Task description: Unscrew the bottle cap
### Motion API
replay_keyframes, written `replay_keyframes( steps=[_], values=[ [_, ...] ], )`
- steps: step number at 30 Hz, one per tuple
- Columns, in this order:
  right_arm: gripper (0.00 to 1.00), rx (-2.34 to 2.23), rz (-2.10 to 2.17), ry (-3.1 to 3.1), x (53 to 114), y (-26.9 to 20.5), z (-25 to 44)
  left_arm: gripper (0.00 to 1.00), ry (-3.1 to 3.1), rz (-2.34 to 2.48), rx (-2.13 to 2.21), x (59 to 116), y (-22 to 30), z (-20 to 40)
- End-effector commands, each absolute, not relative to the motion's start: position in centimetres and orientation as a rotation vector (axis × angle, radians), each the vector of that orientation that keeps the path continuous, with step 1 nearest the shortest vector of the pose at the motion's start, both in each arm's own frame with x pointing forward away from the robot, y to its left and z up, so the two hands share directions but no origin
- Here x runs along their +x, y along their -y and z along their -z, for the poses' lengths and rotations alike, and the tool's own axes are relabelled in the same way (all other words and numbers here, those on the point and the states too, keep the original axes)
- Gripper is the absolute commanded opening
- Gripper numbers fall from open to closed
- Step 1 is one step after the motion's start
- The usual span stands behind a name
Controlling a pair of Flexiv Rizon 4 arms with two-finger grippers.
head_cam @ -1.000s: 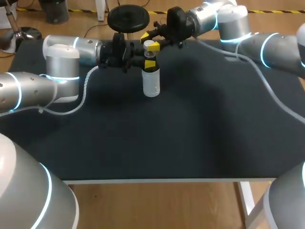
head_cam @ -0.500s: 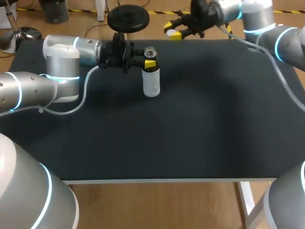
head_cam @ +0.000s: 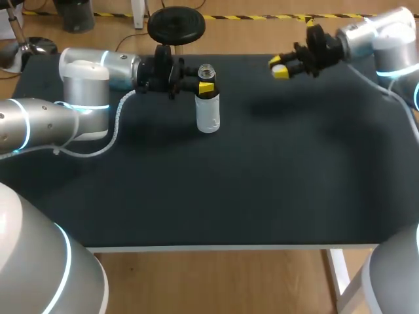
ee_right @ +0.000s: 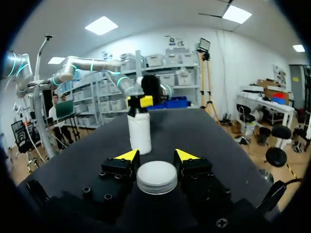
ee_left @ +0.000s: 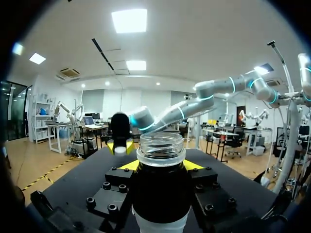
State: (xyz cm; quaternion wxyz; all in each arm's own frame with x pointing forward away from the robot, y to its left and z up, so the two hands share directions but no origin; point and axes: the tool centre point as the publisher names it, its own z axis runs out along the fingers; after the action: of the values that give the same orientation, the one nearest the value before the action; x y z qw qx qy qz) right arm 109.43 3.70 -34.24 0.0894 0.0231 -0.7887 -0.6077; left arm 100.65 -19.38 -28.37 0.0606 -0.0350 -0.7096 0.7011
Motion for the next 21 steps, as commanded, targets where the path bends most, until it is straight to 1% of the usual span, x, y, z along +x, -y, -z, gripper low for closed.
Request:
replay_keyframes(
  steps=[1, 7, 8, 9, 10, 11, 12, 14, 15, 21],
  values=[
    [0.00, -0.327, 1.721, 2.562, 108.5, -3.3, 37.1, 0.00, 2.144, -2.123, -0.110, 100.8, 19.4, 28.5],
    [0.00, -0.355, 1.722, 2.567, 108.5, -2.9, 38.4, 0.00, 2.144, -2.123, -0.110, 100.8, 19.4, 28.5],
    [0.11, -0.353, 1.731, 2.566, 108.5, -2.9, 38.4, 0.00, 2.144, -2.123, -0.110, 100.8, 19.4, 28.5],
    [0.39, -0.356, 1.743, 2.560, 108.5, -2.8, 38.4, 0.00, 2.144, -2.123, -0.110, 100.8, 19.4, 28.5],
    [0.56, -0.360, 1.751, 2.556, 108.5, -2.8, 38.4, 0.00, 2.144, -2.123, -0.110, 100.8, 19.4, 28.5],
    [1.00, -0.368, 1.758, 2.551, 108.5, -2.7, 38.4, 0.01, 2.144, -2.123, -0.110, 100.8, 19.4, 28.5],
    [1.00, -0.371, 1.771, 2.544, 108.6, -2.7, 38.4, 0.27, 2.144, -2.123, -0.110, 100.8, 19.4, 28.5],
    [1.00, -0.383, 1.792, 2.533, 108.7, -2.6, 38.3, 0.96, 2.144, -2.123, -0.110, 100.8, 19.4, 28.5],
    [1.00, -0.388, 1.799, 2.531, 108.8, -2.5, 38.2, 1.00, 2.144, -2.123, -0.110, 100.8, 19.4, 28.5],
    [1.00, -0.395, 1.866, 2.482, 108.7, -2.0, 37.0, 1.00, 2.144, -2.123, -0.110, 100.8, 19.4, 28.5]
  ],
)
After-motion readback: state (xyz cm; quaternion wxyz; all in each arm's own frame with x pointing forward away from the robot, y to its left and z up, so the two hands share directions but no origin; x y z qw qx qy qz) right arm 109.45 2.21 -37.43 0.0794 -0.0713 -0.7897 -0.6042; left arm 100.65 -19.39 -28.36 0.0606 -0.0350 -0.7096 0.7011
